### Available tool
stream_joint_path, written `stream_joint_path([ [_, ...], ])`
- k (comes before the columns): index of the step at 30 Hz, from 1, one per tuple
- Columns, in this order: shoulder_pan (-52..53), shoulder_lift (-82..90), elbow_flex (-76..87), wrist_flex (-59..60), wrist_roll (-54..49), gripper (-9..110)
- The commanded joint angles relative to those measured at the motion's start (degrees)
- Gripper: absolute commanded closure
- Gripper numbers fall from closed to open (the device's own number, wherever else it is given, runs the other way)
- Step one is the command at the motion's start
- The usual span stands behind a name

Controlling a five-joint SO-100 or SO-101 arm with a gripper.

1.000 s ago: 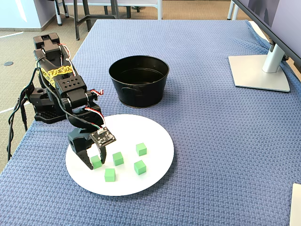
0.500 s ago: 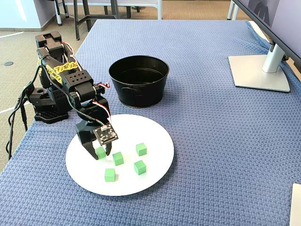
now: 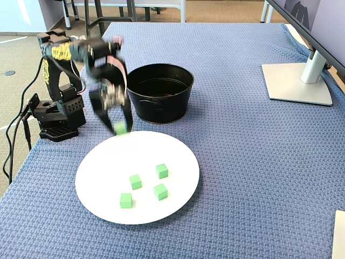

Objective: Pick up the green cubes from the white plate and place them in the black recipient

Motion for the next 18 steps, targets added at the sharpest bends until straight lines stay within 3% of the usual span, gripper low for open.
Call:
stream_joint_path([
  [1,-7.6,10.4,-3.4,5.3,6.9,101],
  [8,-26.5,13.5,-5.9,7.5,22.7,102],
  [18,-45.4,-6.6,-19.6,3.7,36.9,102],
])
